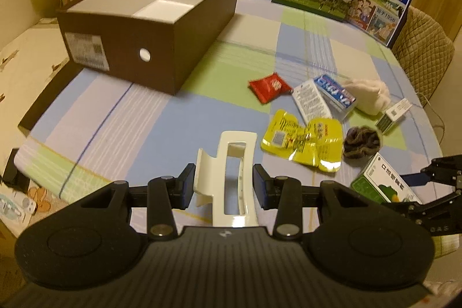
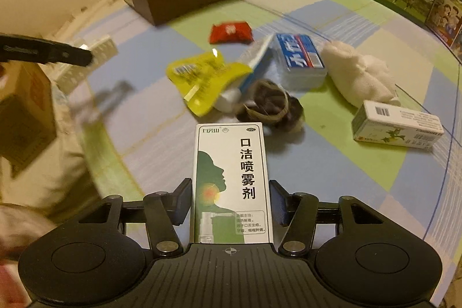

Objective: Organize objects
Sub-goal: 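Carry the claw clip with the left tool while the right tool grasps the green spray box, then carry both items into the shoebox and open both tools to release them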

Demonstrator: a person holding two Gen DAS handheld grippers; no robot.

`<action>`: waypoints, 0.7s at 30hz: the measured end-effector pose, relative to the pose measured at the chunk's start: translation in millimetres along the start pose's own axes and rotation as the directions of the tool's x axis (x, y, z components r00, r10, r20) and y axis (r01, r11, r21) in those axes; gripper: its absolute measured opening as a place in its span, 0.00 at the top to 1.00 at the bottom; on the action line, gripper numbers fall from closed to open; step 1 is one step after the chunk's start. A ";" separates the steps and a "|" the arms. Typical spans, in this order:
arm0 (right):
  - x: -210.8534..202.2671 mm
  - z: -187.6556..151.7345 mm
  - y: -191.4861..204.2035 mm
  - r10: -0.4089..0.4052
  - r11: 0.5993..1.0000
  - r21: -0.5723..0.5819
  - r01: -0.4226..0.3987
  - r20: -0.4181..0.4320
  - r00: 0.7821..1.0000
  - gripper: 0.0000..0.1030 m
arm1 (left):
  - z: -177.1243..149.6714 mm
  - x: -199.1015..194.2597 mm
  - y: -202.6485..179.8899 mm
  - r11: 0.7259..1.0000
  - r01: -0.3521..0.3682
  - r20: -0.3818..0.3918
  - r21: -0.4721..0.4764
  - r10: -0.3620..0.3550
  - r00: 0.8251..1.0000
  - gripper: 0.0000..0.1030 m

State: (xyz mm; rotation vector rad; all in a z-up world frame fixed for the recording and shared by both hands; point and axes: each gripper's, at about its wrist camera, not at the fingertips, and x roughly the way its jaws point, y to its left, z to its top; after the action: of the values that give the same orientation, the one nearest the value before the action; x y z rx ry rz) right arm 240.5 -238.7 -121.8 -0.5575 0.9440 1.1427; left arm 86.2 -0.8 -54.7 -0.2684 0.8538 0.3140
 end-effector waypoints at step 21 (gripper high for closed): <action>-3.7 212.9 63.1 0.064 0.951 0.261 -0.164 0.354 0.933 0.49 | 168.2 10.3 97.2 0.986 0.106 0.144 0.131 -0.124 0.982 0.64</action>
State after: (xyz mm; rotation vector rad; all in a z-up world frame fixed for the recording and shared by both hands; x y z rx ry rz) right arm 253.3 -51.0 -3.9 -0.0613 0.8259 1.1362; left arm 172.5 149.9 32.8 -0.1766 0.7016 0.1704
